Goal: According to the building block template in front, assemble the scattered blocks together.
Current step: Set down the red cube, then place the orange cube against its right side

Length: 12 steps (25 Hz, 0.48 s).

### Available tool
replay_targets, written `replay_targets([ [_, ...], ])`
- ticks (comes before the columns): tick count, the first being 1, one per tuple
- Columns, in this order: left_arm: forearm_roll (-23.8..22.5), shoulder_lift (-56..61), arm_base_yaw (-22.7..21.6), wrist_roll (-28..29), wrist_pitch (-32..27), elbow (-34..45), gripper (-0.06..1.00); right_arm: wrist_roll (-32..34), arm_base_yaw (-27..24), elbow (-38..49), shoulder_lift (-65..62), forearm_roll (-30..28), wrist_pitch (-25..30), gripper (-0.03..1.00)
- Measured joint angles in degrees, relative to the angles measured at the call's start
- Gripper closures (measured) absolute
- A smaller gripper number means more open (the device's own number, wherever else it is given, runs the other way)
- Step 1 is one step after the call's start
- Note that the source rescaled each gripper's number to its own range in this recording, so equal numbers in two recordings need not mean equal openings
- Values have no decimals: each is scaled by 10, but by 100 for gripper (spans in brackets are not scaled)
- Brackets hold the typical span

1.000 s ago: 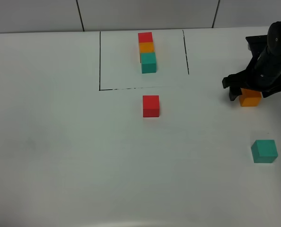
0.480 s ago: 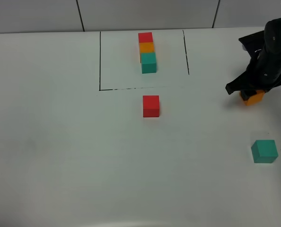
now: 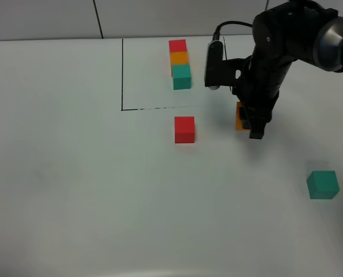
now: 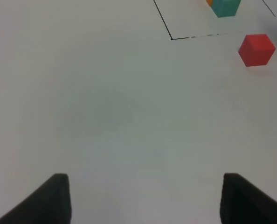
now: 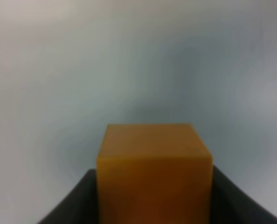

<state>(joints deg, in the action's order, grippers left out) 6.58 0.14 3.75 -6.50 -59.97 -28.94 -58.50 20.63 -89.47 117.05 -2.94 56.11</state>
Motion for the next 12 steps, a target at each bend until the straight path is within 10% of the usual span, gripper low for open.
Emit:
replay_targets([
  [12,0,0,0,0,0,0,52,-65,32,-104,109,43,29,96],
])
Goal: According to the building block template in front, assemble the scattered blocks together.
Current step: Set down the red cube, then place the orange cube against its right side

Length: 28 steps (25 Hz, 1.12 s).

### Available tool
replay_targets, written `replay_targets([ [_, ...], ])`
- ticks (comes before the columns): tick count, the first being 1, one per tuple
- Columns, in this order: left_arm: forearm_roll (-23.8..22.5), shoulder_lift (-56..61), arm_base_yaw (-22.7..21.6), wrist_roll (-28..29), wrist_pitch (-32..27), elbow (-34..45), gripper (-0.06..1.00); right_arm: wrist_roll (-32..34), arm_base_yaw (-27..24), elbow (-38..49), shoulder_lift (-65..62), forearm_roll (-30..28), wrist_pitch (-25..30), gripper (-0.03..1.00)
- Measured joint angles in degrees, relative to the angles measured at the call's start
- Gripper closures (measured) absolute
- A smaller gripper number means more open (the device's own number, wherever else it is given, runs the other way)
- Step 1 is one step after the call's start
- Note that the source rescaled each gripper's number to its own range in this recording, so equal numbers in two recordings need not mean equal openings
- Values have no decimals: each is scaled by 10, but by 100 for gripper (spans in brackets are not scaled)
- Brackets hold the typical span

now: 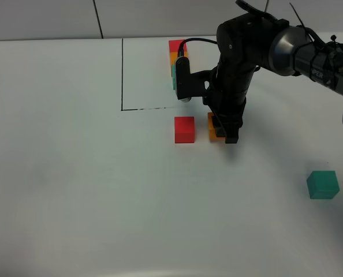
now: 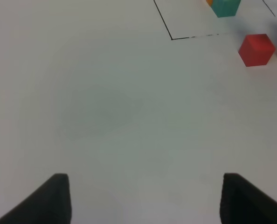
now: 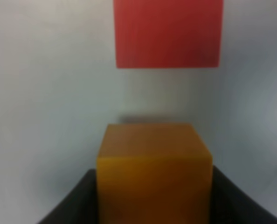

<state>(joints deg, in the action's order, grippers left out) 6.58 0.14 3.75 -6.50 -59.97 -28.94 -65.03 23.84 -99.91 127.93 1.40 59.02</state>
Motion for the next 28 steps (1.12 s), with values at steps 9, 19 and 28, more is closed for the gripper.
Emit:
replay_targets([
  [9,0,0,0,0,0,0,52,-1,0,-21,37,24,-2,96],
  [19,0,0,0,0,0,0,52,-1,3,-25,45,26,-4,96],
  [28,0,0,0,0,0,0,52,12,9,-27,46,36,-38,96],
])
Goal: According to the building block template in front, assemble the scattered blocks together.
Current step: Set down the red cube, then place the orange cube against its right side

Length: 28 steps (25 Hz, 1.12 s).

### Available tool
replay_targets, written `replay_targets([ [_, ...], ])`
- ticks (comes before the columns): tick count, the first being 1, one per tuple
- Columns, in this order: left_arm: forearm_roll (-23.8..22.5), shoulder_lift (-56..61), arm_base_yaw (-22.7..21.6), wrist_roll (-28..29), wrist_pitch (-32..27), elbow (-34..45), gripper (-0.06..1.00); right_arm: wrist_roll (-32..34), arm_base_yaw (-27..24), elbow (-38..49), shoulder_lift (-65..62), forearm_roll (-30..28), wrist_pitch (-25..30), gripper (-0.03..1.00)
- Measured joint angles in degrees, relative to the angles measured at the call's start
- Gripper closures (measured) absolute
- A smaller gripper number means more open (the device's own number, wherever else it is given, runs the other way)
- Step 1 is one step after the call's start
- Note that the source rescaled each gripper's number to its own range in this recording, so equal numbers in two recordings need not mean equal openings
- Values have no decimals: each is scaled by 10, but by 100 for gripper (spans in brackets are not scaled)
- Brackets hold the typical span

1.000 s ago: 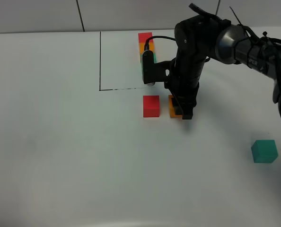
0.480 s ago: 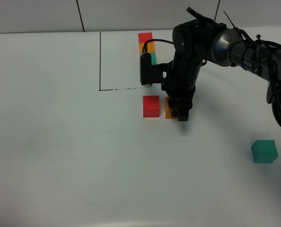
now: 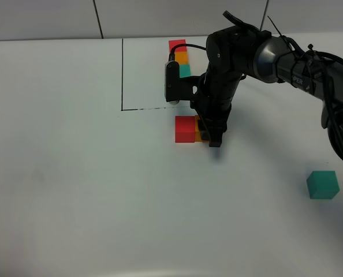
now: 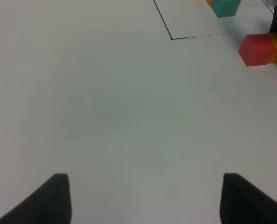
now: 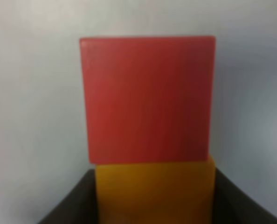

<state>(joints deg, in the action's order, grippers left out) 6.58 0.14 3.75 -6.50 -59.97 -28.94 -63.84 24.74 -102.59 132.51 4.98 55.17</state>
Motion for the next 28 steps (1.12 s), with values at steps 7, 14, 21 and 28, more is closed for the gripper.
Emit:
replay_targets([
  [7,0,0,0,0,0,0,52,0,2,0,0,-1,0,96],
  [14,0,0,0,0,0,0,52,-7,2,0,0,0,0,96],
  [21,0,0,0,0,0,0,52,-10,2,0,0,0,1,96],
  [28,0,0,0,0,0,0,52,-12,3,-1,1,12,3,84],
])
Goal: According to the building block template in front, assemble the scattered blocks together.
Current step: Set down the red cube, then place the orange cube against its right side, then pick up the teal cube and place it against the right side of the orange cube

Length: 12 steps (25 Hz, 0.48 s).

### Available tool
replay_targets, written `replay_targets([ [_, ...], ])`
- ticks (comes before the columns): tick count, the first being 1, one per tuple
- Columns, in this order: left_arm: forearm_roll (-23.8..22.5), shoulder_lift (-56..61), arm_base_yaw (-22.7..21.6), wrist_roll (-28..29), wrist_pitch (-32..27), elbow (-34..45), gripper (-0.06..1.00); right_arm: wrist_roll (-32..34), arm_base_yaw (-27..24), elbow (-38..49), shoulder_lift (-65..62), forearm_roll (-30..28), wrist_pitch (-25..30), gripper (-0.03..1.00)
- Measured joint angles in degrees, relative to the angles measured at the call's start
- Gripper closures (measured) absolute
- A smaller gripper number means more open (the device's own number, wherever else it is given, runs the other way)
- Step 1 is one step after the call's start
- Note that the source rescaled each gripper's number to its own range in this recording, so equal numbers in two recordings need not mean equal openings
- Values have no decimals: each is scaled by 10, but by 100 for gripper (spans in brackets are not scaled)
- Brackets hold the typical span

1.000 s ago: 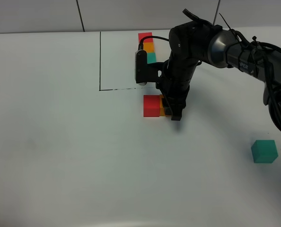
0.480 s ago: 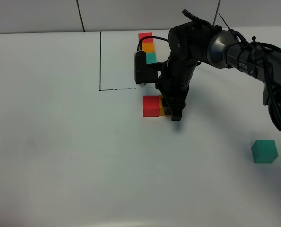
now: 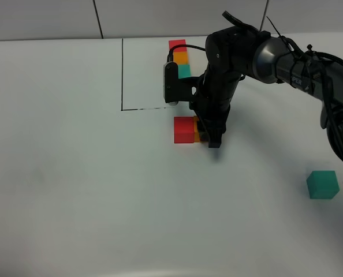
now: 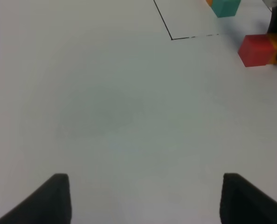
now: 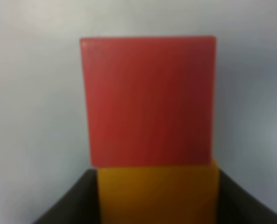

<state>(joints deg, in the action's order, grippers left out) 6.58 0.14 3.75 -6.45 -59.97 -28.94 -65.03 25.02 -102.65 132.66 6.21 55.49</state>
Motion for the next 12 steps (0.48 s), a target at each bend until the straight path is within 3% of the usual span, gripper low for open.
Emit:
replay_targets([
  [5,0,0,0,0,0,0,52,12,5,1,-4,4,6,30],
  [7,0,0,0,0,0,0,52,35,5,1,-17,-7,8,15],
  [12,0,0,0,0,0,0,52,115,5,14,-69,-50,20,7],
])
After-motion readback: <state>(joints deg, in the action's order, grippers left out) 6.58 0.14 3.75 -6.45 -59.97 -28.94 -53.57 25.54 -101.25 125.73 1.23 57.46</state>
